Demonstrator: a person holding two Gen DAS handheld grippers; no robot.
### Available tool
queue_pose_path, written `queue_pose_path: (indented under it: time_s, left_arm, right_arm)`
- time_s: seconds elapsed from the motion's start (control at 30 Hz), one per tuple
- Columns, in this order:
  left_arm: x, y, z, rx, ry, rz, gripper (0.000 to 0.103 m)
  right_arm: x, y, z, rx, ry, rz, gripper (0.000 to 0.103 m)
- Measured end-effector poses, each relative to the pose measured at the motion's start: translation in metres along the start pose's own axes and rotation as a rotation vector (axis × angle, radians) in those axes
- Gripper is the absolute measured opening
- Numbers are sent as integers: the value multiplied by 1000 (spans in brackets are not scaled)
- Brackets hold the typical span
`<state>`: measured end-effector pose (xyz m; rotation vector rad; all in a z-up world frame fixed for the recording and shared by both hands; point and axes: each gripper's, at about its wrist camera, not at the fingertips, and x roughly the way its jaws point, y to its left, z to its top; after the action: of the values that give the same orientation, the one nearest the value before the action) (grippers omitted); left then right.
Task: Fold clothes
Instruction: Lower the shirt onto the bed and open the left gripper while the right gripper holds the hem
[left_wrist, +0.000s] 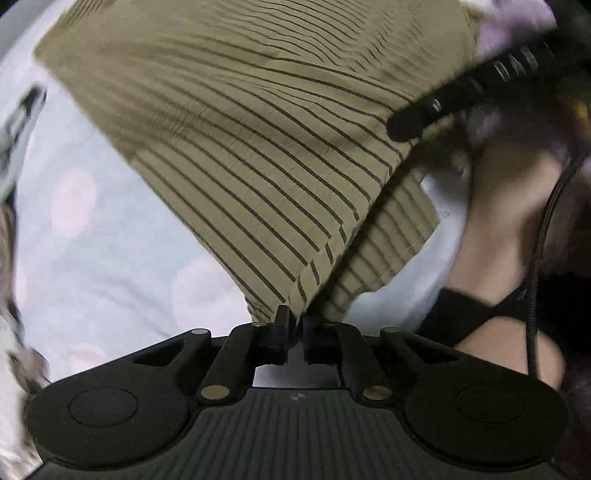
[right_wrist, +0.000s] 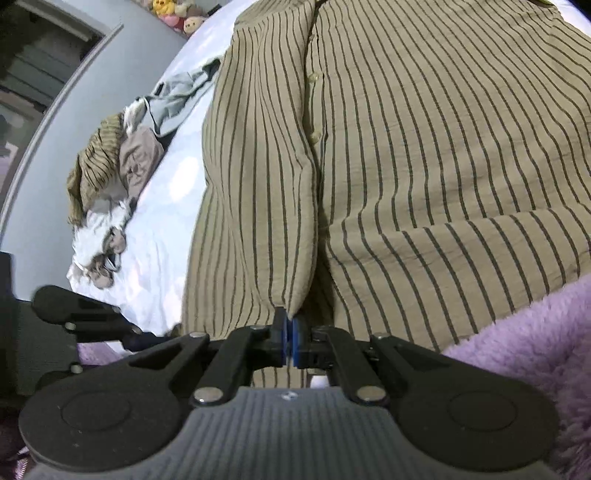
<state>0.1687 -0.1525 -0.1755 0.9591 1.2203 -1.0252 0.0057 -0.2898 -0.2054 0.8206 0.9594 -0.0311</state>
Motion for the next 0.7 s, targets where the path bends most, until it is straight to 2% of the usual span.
queue_pose_path:
  time_s: [0.07, 0.2, 0.27, 0.33, 0.53, 0.6, 0.67, 0.7]
  left_arm:
    - [-13, 13, -6, -86, -23, -79, 2]
    - [-32, 34, -24, -213, -24, -162, 2]
    - [-31, 39, -30, -253, -1, -189, 2]
    - [-23, 40, -32, -273, 43, -198, 2]
    - [3, 41, -24, -329, 151, -163, 4]
    - [3, 43, -21, -349, 166, -167, 13]
    - [-2, 46, -20, -370, 158, -172, 32]
    - [-7, 49, -20, -381, 142, -174, 37]
  right_arm:
    - [-9, 1, -2, 10, -15, 17, 4]
    - [-21, 7, -5, 36, -15, 78, 4]
    - [-18, 12, -5, 21, -1, 65, 3]
    - [-7, 15, -7, -2, 23, 27, 3]
    - [20, 21, -16, -82, 70, -43, 4]
    - [24, 22, -17, -103, 87, -58, 10]
    - [23, 23, -19, -121, 90, -59, 13]
    - [20, 23, -20, -128, 89, -55, 17]
